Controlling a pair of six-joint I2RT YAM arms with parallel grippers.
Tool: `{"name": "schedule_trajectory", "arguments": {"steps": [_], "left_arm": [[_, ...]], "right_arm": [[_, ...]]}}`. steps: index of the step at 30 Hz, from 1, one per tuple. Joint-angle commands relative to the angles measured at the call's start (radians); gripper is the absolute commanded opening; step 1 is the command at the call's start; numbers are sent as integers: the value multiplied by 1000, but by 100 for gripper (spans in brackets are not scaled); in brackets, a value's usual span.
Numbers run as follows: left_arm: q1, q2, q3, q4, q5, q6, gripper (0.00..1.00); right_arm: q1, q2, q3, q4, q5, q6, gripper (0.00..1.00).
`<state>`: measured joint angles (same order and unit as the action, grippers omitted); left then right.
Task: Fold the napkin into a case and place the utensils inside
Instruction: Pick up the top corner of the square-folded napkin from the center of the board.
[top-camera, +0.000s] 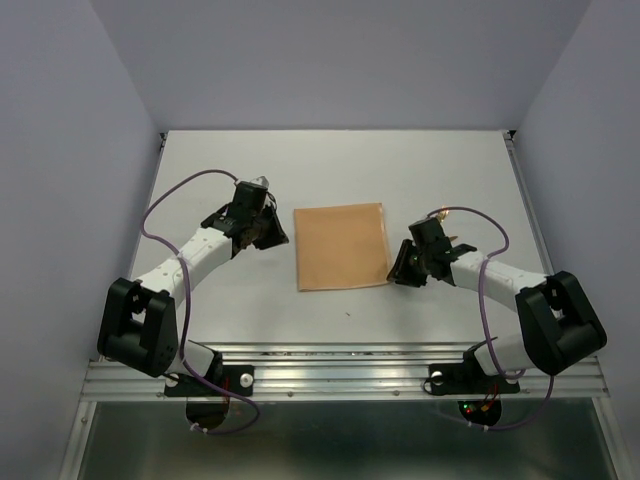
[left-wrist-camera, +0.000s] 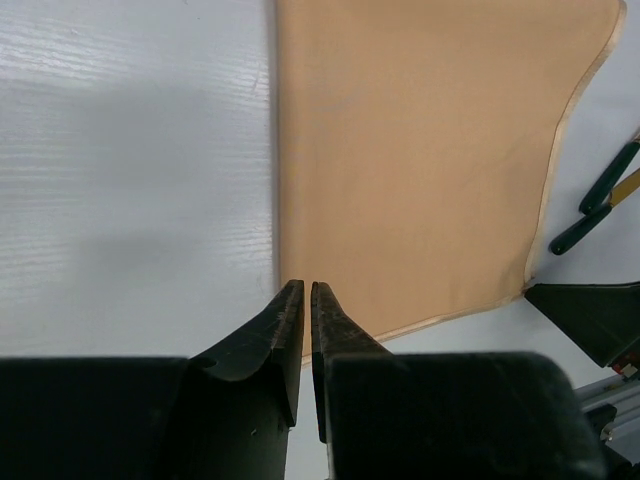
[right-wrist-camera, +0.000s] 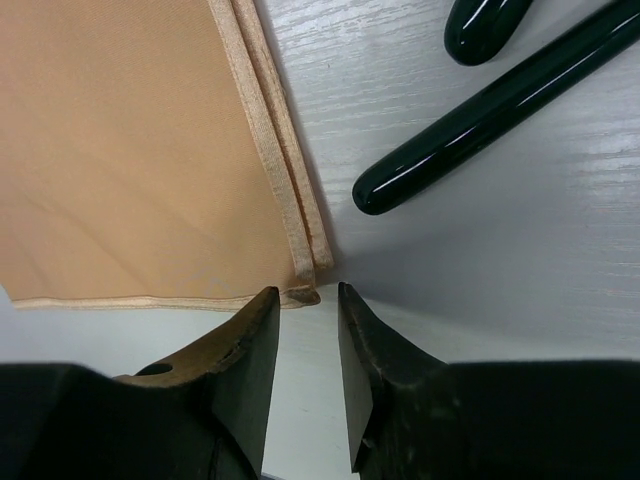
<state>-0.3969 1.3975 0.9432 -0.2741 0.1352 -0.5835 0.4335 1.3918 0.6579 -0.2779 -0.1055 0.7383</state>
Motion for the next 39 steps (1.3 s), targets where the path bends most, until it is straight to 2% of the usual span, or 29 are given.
{"name": "schedule_trajectory", "arguments": {"steps": [1, 4, 14, 20, 23, 26, 31, 33, 37, 39], "left_arm": [[4, -20, 20, -2, 7, 17, 20], [4, -14, 16, 6, 10, 16, 20], [4, -18, -6, 24, 27, 10, 20], [4, -18, -7, 30, 32, 11, 20], [4, -17, -9, 35, 37, 11, 20], [4, -15, -9, 38, 41, 13, 20], [4, -14, -17, 46, 47, 14, 20], [4, -14, -18, 50, 52, 14, 20], [4, -9, -17, 53, 56, 16, 20], [4, -9, -17, 53, 58, 17, 20]], "right_arm": [[8, 4, 2, 62, -23, 22, 34], [8, 6, 8, 62, -26, 23, 29], [8, 27, 11, 63, -40, 22, 28], [8, 26, 8, 65, -43, 21, 24], [8, 29, 3, 59, -40, 21, 26], [8, 33, 0, 59, -42, 19, 37], [8, 41, 2, 59, -43, 19, 38], [8, 36, 2, 55, -43, 19, 36], [8, 21, 5, 52, -28, 24, 21], [8, 13, 8, 46, -22, 24, 16]]}}
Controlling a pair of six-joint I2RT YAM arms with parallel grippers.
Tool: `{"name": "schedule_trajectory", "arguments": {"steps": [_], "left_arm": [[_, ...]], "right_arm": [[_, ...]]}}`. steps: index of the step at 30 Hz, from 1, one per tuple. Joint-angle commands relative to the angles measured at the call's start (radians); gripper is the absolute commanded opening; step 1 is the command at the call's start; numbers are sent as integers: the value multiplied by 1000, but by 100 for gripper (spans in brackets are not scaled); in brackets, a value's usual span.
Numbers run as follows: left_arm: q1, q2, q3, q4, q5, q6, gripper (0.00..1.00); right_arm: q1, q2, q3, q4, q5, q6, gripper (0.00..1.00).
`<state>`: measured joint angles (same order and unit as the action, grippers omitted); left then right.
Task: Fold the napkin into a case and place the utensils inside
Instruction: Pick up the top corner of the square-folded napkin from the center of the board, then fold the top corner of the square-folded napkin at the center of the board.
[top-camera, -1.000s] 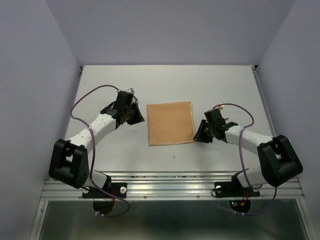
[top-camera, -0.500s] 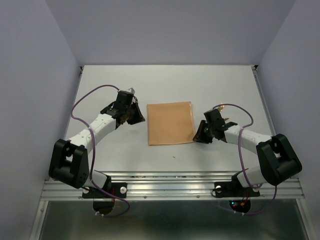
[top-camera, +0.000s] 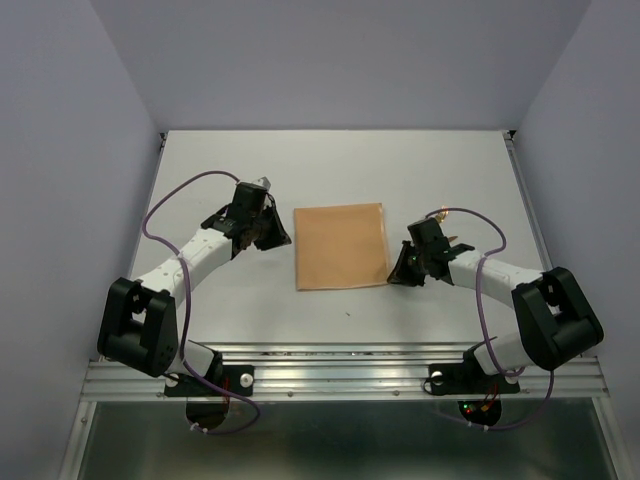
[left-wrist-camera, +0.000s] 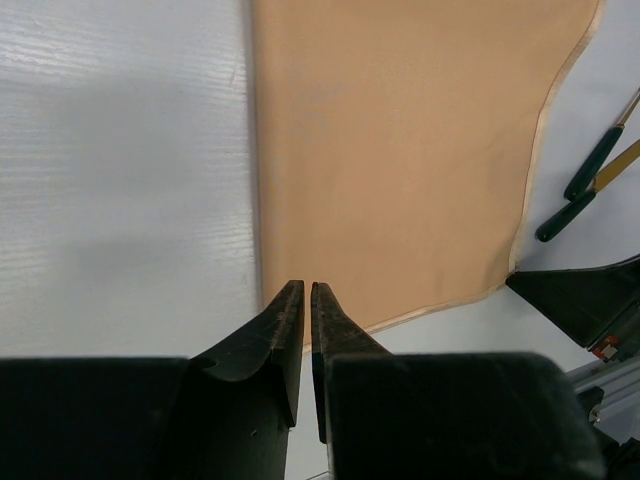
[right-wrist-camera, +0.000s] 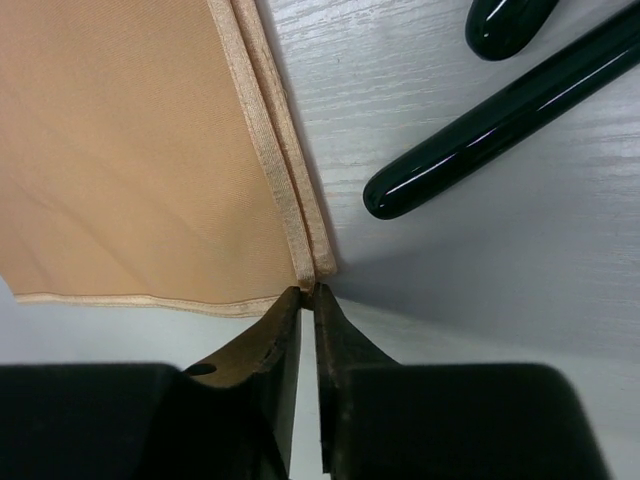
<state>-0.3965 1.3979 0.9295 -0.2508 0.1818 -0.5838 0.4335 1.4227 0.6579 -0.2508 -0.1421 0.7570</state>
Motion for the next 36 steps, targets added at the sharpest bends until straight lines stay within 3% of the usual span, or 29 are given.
{"name": "schedule_trajectory", "arguments": {"steps": [1, 6, 22, 36], "left_arm": [[4, -8, -3, 30, 13, 18, 20], [4, -8, -4, 30, 13, 22, 19], [4, 4, 5, 28, 30, 38, 19], [27, -36, 35, -28, 5, 50, 19]], "right_arm": [[8, -22, 12, 18, 15, 5, 12], [17, -28, 37, 7, 12, 4, 1], [46, 1, 187, -27, 13, -36, 1], [129, 294, 503, 76, -54, -41, 1]]}}
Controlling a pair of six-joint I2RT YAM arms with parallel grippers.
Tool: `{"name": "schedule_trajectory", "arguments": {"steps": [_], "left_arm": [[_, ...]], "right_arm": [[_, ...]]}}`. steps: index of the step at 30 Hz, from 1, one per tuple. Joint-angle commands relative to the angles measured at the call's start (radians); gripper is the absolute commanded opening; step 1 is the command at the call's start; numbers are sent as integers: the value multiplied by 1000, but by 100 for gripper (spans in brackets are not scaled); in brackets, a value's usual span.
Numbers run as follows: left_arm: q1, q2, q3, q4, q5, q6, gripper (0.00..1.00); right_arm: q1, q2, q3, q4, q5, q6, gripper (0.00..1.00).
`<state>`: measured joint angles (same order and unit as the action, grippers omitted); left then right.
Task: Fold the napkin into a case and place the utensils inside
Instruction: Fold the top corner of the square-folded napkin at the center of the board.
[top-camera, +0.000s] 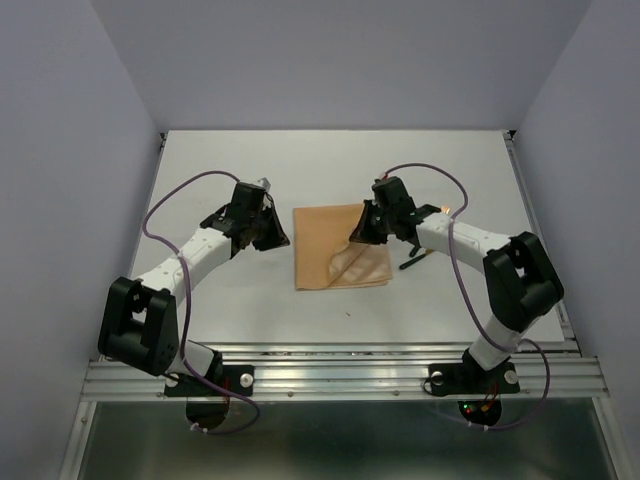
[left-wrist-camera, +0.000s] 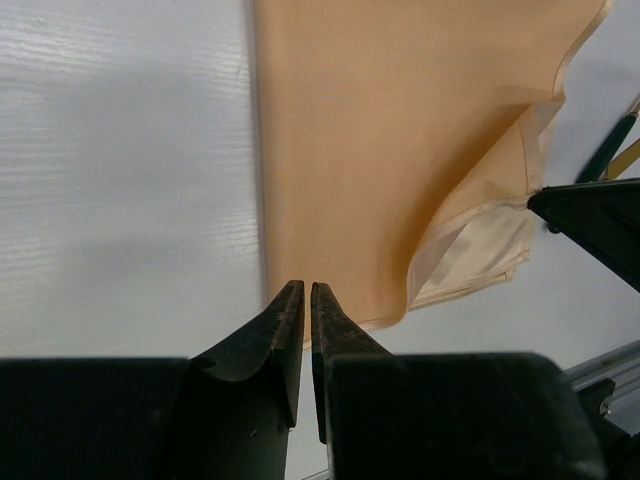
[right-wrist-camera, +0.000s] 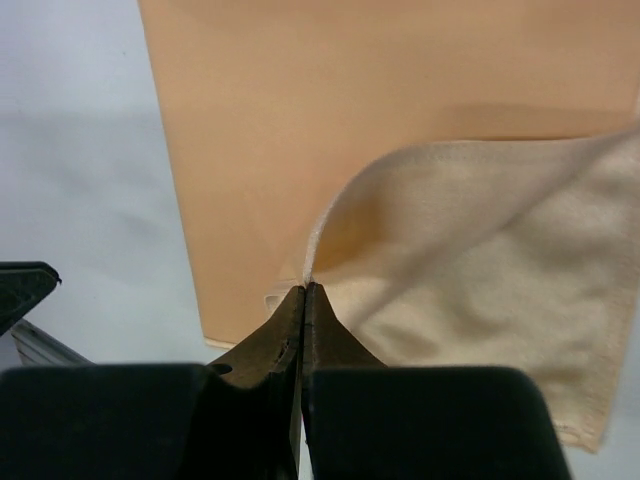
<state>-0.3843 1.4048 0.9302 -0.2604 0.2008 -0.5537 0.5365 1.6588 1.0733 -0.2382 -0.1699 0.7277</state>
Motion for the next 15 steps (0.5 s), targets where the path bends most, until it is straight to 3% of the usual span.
{"name": "schedule_trajectory", "arguments": {"steps": [1, 15], "left_arm": [[22, -46, 33, -19, -14, 20, 19], [41, -24, 38, -28, -12, 17, 19]], "right_arm": [[37, 71, 121, 68, -25, -13, 1], [48, 274, 330, 108, -46, -20, 1]]}}
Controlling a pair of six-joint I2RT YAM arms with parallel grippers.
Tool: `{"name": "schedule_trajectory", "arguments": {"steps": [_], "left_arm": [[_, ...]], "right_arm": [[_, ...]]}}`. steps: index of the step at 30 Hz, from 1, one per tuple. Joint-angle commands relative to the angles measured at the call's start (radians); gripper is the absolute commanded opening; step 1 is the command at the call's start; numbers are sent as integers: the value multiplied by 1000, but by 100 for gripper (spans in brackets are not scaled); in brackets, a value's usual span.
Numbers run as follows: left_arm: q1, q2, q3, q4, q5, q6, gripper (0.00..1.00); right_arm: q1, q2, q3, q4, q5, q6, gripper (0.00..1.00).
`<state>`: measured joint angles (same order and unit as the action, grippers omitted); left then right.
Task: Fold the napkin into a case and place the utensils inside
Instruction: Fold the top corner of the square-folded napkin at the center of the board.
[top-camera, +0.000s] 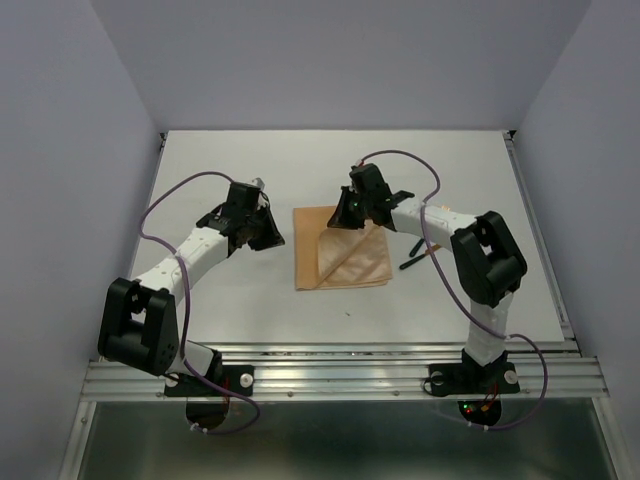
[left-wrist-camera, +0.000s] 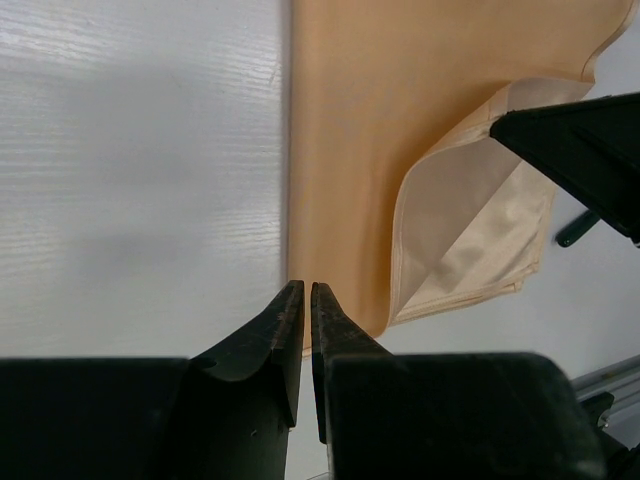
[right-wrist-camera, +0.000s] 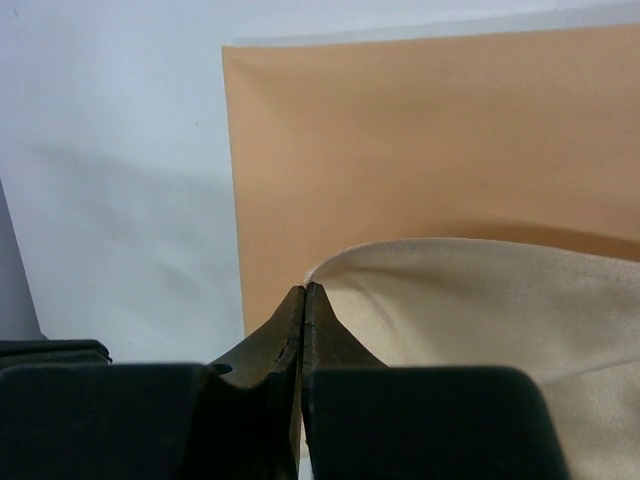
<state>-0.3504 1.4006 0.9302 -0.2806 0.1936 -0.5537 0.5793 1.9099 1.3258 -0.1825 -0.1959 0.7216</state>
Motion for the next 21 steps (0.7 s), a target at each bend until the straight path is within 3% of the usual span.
{"name": "schedule_trajectory", "arguments": {"steps": [1, 21], "left_arm": [[8, -20, 41, -9, -5, 18, 19], [13, -35, 21, -22, -19, 6, 19]], "right_arm": [[14, 44, 98, 52, -22, -19, 1], [44, 225, 311, 34, -68, -25, 1]]}}
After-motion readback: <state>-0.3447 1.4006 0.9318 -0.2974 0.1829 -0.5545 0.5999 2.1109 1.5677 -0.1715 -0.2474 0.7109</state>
